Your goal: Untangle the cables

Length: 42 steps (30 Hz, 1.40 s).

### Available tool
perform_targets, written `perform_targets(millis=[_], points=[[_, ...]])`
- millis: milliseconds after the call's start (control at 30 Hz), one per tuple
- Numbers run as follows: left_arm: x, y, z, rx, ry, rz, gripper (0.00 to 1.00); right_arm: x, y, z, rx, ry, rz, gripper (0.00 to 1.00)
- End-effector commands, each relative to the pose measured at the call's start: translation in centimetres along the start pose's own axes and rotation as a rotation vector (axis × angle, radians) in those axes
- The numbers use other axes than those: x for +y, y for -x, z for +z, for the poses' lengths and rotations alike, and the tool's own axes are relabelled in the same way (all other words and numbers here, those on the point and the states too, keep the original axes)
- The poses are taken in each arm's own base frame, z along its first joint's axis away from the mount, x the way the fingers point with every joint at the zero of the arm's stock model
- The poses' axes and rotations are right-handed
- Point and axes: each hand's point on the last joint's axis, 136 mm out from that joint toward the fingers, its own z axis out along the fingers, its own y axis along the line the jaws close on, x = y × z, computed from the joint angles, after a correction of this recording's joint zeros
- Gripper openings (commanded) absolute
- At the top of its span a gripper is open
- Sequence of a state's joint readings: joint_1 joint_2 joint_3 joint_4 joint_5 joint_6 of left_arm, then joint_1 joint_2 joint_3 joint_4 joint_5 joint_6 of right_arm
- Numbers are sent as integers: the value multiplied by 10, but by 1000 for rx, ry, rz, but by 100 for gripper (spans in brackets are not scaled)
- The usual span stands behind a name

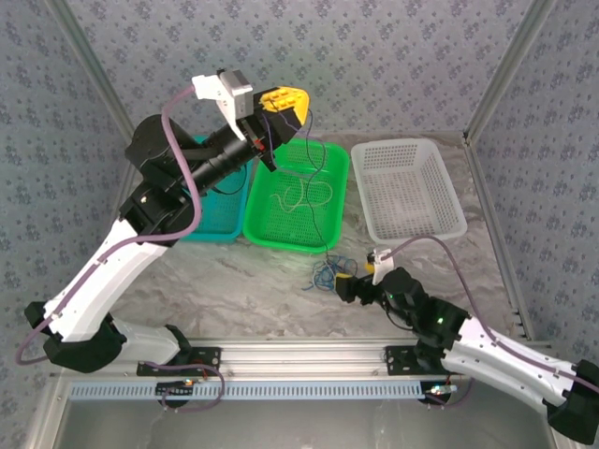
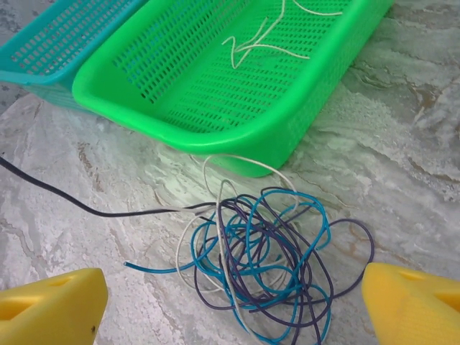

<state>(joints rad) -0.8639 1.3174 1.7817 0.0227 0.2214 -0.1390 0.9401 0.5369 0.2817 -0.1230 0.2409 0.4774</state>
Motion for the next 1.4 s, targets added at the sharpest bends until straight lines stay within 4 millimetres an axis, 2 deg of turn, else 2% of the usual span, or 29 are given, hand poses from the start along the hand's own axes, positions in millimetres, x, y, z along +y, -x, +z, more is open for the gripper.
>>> perform_targets(millis=[0,167,367,433,500,533,633,767,900,1067,1200,1300,1367], points=[[-3,14,2,-41,-21,-9,0,15,15,4,-32,48,-88,94],[-3,14,7,-38,-29,-25,0,32,33,27,-80,75,-171,98],[-8,22,12,-53,-61,-48,0,48,44,73,-49,49,-287,100],[-10,27,13,-60,-70,-50,0,42,42,89,-43,18,-286,100],[-10,30,14,-61,-71,-47,0,24,34,105,-38,-17,-219,98],[-13,47,12,-90,-76,-37,0,15,26,111,-13,-28,-173,96],[-16,68,13,-111,-82,-15,0,-1,-8,123,96,-23,-97,90],[-19,95,18,-133,-93,15,0,-3,-47,125,238,-17,-105,82],[-23,118,23,-172,-113,29,0,-6,-61,118,257,-22,-85,81],[-20,132,23,-225,-99,35,0,-3,-69,108,266,-31,-97,82],[-11,143,17,-261,-69,47,0,-9,-76,105,279,-53,-102,84],[-11,153,10,-285,-64,51,0,-11,-71,100,255,-60,-96,94],[-12,149,11,-271,-79,37,0,-5,-58,95,224,-41,-101,99]])
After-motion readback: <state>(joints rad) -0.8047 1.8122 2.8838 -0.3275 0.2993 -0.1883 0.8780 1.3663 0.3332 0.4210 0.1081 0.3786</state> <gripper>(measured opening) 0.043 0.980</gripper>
